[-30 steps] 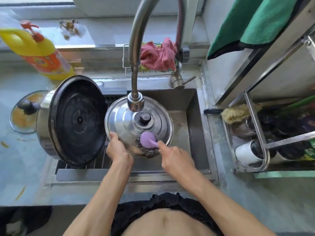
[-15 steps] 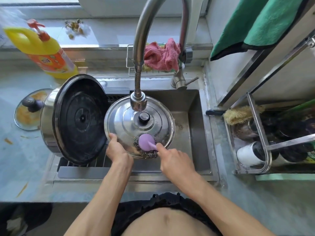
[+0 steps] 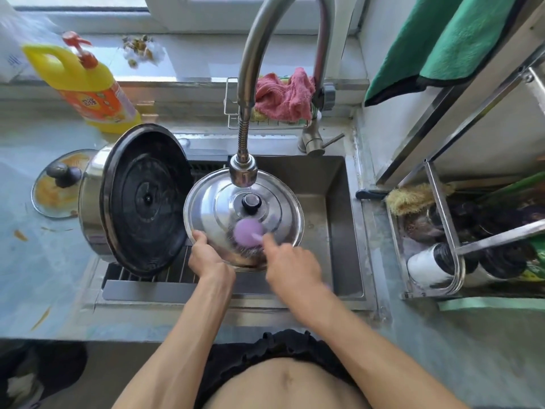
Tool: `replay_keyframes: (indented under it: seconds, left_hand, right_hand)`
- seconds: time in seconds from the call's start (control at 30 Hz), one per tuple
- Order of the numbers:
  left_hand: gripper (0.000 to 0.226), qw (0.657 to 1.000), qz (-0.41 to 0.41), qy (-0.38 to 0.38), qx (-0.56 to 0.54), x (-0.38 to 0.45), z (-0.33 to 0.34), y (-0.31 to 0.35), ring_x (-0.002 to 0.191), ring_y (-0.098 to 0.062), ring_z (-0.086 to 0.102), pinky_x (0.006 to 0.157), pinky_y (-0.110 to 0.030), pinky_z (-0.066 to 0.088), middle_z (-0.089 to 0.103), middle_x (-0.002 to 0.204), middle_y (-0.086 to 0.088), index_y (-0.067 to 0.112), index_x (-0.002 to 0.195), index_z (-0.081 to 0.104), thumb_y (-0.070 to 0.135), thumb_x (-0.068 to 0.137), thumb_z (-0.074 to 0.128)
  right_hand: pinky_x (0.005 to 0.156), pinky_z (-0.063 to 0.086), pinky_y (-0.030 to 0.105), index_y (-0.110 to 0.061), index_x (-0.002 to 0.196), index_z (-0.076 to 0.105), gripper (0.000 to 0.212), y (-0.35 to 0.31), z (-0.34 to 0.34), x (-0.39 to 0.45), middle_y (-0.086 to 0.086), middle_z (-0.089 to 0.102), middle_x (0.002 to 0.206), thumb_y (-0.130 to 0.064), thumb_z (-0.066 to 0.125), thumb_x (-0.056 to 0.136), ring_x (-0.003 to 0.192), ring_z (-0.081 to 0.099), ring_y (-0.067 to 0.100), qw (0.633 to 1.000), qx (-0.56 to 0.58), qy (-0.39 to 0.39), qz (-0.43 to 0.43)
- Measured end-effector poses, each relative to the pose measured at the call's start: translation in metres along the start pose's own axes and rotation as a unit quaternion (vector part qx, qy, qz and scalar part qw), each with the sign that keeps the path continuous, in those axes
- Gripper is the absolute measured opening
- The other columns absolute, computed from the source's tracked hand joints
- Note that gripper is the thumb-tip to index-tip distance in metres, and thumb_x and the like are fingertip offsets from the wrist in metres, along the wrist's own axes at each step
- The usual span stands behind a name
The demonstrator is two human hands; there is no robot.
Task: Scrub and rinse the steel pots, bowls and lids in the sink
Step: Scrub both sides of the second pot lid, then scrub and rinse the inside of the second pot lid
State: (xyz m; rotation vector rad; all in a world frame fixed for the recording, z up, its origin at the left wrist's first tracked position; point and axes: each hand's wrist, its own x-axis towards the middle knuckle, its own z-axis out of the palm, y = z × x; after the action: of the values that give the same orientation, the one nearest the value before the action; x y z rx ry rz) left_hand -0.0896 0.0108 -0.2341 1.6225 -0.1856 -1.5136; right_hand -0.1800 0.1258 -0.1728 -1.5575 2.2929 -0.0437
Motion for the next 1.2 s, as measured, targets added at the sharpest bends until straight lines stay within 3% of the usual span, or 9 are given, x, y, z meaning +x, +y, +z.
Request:
replay_keyframes:
  seconds: [0.2,0.33,0.53,0.7,0.8,0.9,1.0,1.1,1.2]
  left_hand:
    - [0.024,1.0,0.007,-0.014,-0.014,-0.008,0.006,0.005,0.074,-0.014,0.066,0.082,-0.039,0.058,0.071,0.09,0.0,0.014,0.082,0.064,0.034,0.096,0.067]
    - [0.025,0.999,-0.026,-0.042,0.008,-0.017,0.004,-0.001,0.073,-0.022,0.068,0.073,-0.041,0.058,0.07,0.087,-0.004,0.014,0.09,0.065,0.038,0.097,0.065]
    - [0.02,0.995,0.016,-0.09,0.047,-0.014,0.001,0.006,0.082,-0.01,0.069,0.078,-0.036,0.057,0.072,0.092,0.003,0.016,0.093,0.066,0.033,0.102,0.06]
    - [0.019,0.954,0.076,-0.211,0.201,-0.006,-0.003,0.01,0.081,-0.015,0.074,0.072,-0.033,0.06,0.077,0.093,-0.003,0.012,0.106,0.069,0.026,0.104,0.056]
    - [0.025,0.839,0.24,-0.292,0.391,0.005,-0.008,0.009,0.07,-0.013,0.068,0.065,-0.032,0.055,0.074,0.079,0.0,0.012,0.088,0.071,0.029,0.102,0.059]
    - [0.037,0.656,0.419,-0.381,0.499,0.013,-0.006,0.009,0.056,-0.01,0.046,0.057,-0.036,0.04,0.055,0.06,-0.001,0.004,0.072,0.058,0.034,0.094,0.055]
    - [0.036,0.473,0.55,-0.484,0.491,0.015,-0.01,0.011,0.063,-0.019,0.054,0.058,-0.035,0.045,0.06,0.069,-0.004,0.004,0.079,0.063,0.033,0.097,0.051]
    - [0.034,0.388,0.61,-0.525,0.449,0.022,-0.012,0.016,0.079,-0.03,0.063,0.067,-0.037,0.053,0.068,0.089,-0.009,0.005,0.091,0.067,0.027,0.104,0.044]
    - [0.052,0.329,0.644,-0.533,0.439,0.025,-0.008,0.024,0.082,-0.031,0.066,0.084,-0.043,0.05,0.071,0.094,-0.01,0.004,0.092,0.071,0.032,0.109,0.03]
  right_hand:
    - [0.069,0.043,0.04,-0.015,0.147,0.032,0.055,0.015,-0.008,0.007,0.016,0.068,0.108,-0.004,0.036,0.093,0.097,0.066,0.038,0.997,0.014,0.025,0.071]
    - [0.062,0.037,0.039,-0.02,0.146,0.031,0.056,-0.007,0.001,-0.016,0.015,0.067,0.103,-0.005,0.039,0.093,0.09,0.066,0.038,0.999,0.019,0.021,-0.044]
    - [0.071,0.047,0.039,-0.04,0.139,0.046,0.047,0.061,0.006,-0.017,0.012,0.069,0.1,-0.017,0.038,0.099,0.092,0.065,0.037,0.972,0.176,0.062,0.144]
    - [0.064,0.036,0.033,-0.013,0.103,0.062,0.022,0.084,0.024,-0.013,0.013,0.064,0.089,-0.022,0.043,0.101,0.082,0.058,0.033,0.884,0.379,0.108,0.253]
    - [0.054,0.036,0.028,-0.018,0.082,0.056,0.015,0.091,0.021,-0.009,0.005,0.057,0.074,-0.021,0.047,0.095,0.062,0.049,0.023,0.821,0.464,0.1,0.317]
    - [0.041,0.03,0.023,-0.016,0.082,0.056,0.014,0.094,0.007,-0.002,0.005,0.061,0.075,-0.027,0.054,0.09,0.049,0.04,0.013,0.72,0.585,0.09,0.361]
    - [0.038,0.027,0.021,-0.018,0.098,0.061,0.029,0.09,-0.004,-0.001,0.008,0.072,0.082,-0.044,0.064,0.086,0.042,0.033,0.012,0.664,0.623,0.093,0.402]
    - [0.033,0.026,0.017,-0.017,0.098,0.065,0.033,0.088,-0.003,-0.002,0.001,0.07,0.073,-0.048,0.064,0.088,0.04,0.029,0.013,0.618,0.619,0.133,0.466]
    - [0.031,0.022,0.015,-0.019,0.096,0.067,0.041,0.085,-0.001,-0.003,-0.003,0.067,0.071,-0.059,0.057,0.09,0.035,0.029,0.008,0.473,0.724,0.182,0.468]
